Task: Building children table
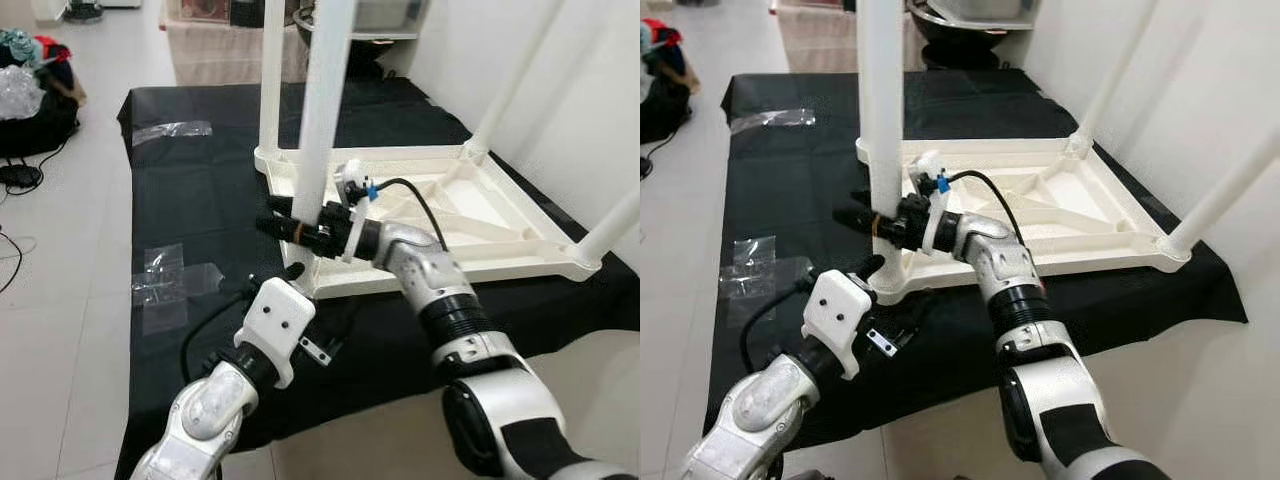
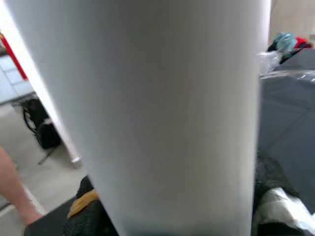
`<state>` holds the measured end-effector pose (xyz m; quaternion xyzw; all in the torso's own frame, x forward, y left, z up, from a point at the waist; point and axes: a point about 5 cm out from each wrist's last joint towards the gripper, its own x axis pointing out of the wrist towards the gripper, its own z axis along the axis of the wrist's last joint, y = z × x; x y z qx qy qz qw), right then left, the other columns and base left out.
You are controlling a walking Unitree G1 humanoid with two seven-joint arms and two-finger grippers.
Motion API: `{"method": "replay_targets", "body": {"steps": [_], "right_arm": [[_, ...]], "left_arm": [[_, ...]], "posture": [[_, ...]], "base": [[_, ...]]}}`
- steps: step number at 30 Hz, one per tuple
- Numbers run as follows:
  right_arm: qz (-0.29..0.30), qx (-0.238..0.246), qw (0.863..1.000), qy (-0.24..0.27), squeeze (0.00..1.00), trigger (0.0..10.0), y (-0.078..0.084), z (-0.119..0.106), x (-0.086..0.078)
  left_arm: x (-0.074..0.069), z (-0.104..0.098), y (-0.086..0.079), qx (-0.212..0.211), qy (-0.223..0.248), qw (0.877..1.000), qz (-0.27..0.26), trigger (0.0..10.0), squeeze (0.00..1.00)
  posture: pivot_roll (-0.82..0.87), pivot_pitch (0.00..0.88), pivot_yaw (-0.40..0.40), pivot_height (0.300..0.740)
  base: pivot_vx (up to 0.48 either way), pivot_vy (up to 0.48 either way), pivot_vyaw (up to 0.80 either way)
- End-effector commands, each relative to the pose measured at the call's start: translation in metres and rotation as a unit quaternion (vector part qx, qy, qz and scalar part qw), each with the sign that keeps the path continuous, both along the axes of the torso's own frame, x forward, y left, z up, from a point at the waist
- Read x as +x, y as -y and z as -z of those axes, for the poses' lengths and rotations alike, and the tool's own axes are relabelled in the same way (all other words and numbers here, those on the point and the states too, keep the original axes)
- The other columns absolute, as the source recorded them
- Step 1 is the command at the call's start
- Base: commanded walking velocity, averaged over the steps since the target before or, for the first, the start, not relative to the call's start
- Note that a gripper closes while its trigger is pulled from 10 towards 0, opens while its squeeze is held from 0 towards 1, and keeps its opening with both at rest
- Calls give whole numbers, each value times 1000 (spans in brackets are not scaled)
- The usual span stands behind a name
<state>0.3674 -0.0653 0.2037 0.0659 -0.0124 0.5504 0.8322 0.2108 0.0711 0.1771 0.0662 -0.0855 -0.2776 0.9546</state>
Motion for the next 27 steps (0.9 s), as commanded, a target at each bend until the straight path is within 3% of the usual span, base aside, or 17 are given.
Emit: {"method": "replay_targets", "body": {"steps": [1, 3, 5, 6, 7, 8, 9, 10, 12, 14, 15, 16, 17, 19, 21, 22, 27], "right_arm": [[86, 21, 996, -10, 0, 0, 7, -5, 11], [229, 24, 973, -20, 0, 0, 18, -7, 23], [272, 22, 962, -20, 0, 0, 22, -7, 26], [331, 27, 943, -32, 0, 0, 28, -5, 29], [422, 19, 906, -37, 0, 0, 40, -1, 31], [422, 19, 906, -37, 0, 0, 40, -1, 31], [482, 12, 875, -42, 0, 0, 47, 3, 30], [482, 12, 875, -42, 0, 0, 47, 3, 30], [601, 3, 798, -43, 0, 0, 61, 9, 19], [601, 3, 798, -43, 0, 0, 61, 9, 19], [627, 3, 777, -43, 0, 0, 63, 10, 15], [630, 3, 775, -45, 0, 588, 57, 10, 12], [616, 7, 787, -45, 0, 10000, 45, 9, 11], [616, 7, 787, -45, 0, 10000, 45, 9, 11], [596, 9, 802, -45, 0, 10000, 34, 7, 12], [558, 26, 829, -38, 1000, 10000, 25, 3, 14], [513, 48, 857, -25, 1000, 10000, 20, -5, 19]], "left_arm": [[-2, 1, 1, 0, -4, 1000, 0, 10000, 0], [-2, 2, 1, 0, -6, 1000, 0, 10000, 0], [-2, 2, 1, 0, -6, 1000, 1, 10000, 0], [-1, 2, 2, -1, -6, 1000, 2, 10000, 0], [-1, 2, 2, 0, -5, 1000, 4, 10000, 0], [-1, 2, 2, 0, -5, 1000, 4, 10000, 0], [0, 2, 2, 0, -5, 1000, 5, 10000, 0], [0, 2, 2, 0, -5, 1000, 5, 10000, 0], [1, 1, 3, 0, -3, 1000, 5, 10000, 0], [1, 1, 3, 0, -3, 1000, 5, 10000, 0], [1, 1, 3, 0, -3, 1000, 5, 10000, 0], [1, 2, 3, 0, -4, 1000, 4, 10000, 0], [1, 2, 2, 0, -5, 1000, 3, 10000, 0], [1, 2, 2, 0, -5, 1000, 3, 10000, 0], [1, 2, 2, 0, -5, 1000, 3, 10000, 0], [0, 2, 2, 0, -5, 1000, 2, 10000, 0], [0, 2, 1, -1, -4, 1000, 0, 10000, 0]], "posture": [[95, 46, -128, 740], [86, 46, -119, 740], [86, 46, -119, 740], [83, 46, -120, 740], [81, 44, -118, 740], [81, 44, -118, 740], [80, 46, -118, 740], [80, 46, -118, 740], [82, 45, -119, 740], [82, 45, -119, 740], [83, 43, -117, 740], [84, 45, -118, 740], [83, 45, -117, 740], [83, 45, -117, 740], [83, 45, -117, 740], [83, 46, -122, 740], [83, 46, -123, 740]], "base": [[0, 0, 0], [0, 0, 0], [0, 0, 0], [0, 0, 0], [0, 0, 0], [0, 0, 0], [0, 0, 0], [0, 0, 0], [0, 0, 0], [0, 0, 0], [0, 0, 0], [0, 0, 0], [0, 0, 0], [0, 0, 0], [0, 0, 0], [0, 0, 0], [0, 0, 0]]}}
